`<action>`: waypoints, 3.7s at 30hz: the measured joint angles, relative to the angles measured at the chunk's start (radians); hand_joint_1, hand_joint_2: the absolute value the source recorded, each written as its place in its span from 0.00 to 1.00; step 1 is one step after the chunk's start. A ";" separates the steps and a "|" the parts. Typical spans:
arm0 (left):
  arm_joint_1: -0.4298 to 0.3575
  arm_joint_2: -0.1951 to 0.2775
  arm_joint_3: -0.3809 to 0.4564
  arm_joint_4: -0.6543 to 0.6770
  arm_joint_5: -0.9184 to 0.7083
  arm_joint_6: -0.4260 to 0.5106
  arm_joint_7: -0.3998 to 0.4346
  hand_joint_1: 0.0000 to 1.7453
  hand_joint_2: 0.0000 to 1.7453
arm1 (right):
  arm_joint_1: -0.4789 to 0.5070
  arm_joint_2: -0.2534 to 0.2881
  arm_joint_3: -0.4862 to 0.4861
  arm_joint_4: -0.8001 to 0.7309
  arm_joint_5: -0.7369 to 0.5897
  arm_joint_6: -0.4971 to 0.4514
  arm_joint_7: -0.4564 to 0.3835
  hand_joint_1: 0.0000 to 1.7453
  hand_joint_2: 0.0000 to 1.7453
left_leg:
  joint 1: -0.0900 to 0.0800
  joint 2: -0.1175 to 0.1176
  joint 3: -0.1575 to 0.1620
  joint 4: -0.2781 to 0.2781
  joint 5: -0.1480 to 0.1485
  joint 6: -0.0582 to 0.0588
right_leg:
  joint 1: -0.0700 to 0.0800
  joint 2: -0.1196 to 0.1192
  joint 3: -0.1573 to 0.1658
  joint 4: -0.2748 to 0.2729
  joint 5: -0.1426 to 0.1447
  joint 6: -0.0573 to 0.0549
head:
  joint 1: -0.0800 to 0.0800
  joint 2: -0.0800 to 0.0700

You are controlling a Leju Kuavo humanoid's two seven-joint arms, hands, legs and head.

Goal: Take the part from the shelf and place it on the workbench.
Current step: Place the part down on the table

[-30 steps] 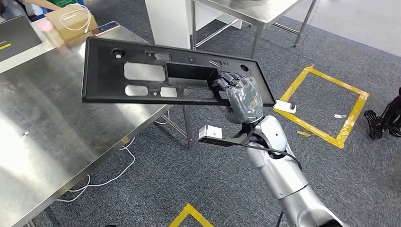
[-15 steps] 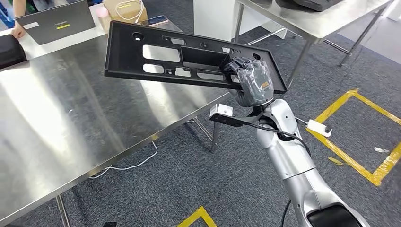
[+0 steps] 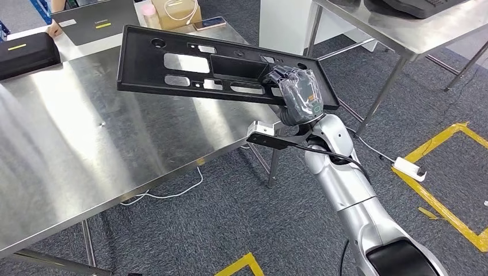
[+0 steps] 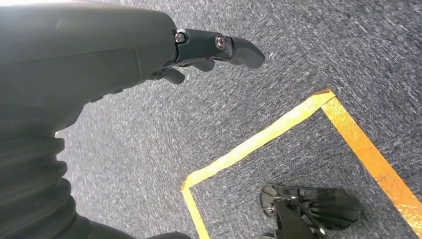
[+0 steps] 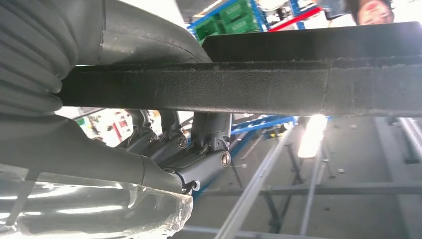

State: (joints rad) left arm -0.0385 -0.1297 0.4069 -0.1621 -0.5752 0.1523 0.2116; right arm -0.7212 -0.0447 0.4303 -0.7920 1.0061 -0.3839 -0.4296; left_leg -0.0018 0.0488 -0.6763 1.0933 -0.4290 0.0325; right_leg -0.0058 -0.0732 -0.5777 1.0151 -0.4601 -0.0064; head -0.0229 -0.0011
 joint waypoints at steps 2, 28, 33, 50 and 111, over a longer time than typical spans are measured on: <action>-0.003 0.002 0.000 0.000 -0.003 0.000 0.001 0.00 1.00 | -0.009 0.002 0.000 0.003 0.006 0.004 -0.004 1.00 1.00 | -0.013 0.028 0.034 -0.066 0.013 0.014 | 0.006 -0.018 0.005 -0.001 -0.006 0.007 | 0.001 0.000; -0.009 0.001 0.005 -0.003 0.020 0.040 -0.553 0.00 1.00 | -0.133 -0.037 -0.054 0.219 0.058 -0.022 0.027 1.00 1.00 | 0.021 -0.046 -0.102 0.170 -0.061 -0.031 | -0.019 0.023 0.010 -0.015 0.002 0.007 | 0.001 0.000; -0.049 -0.003 0.032 -0.017 0.053 0.054 -0.726 0.00 1.00 | -0.168 -0.055 -0.072 0.255 0.093 -0.021 0.055 1.00 1.00 | 0.004 0.023 0.009 -0.071 0.036 -0.011 | -0.001 -0.026 0.027 -0.015 -0.018 0.031 | 0.003 0.000; -0.057 -0.007 0.083 -0.026 0.088 0.044 -0.735 0.00 1.00 | -0.226 -0.066 -0.112 0.339 0.128 0.026 0.085 1.00 1.00 | 0.000 -0.163 0.017 -0.075 0.033 0.024 | -0.016 0.093 -0.034 -0.003 0.020 0.051 | 0.015 0.000; -0.061 -0.030 0.095 -0.026 0.048 0.020 -0.629 0.00 0.00 | -0.280 -0.109 -0.195 0.424 0.286 0.035 0.153 0.00 0.00 | -0.011 -0.139 0.027 -0.085 0.032 0.016 | -0.013 0.111 -0.034 -0.005 0.024 0.040 | 0.015 0.000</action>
State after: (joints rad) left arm -0.0996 -0.1597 0.5016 -0.1884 -0.5275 0.1719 -0.4175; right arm -1.0009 -0.1541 0.2355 -0.3677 1.2922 -0.3491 -0.2763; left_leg -0.0123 -0.0901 -0.6493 1.0085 -0.3972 0.0485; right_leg -0.0184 0.0373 -0.6112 1.0105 -0.4362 0.0335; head -0.0078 -0.0008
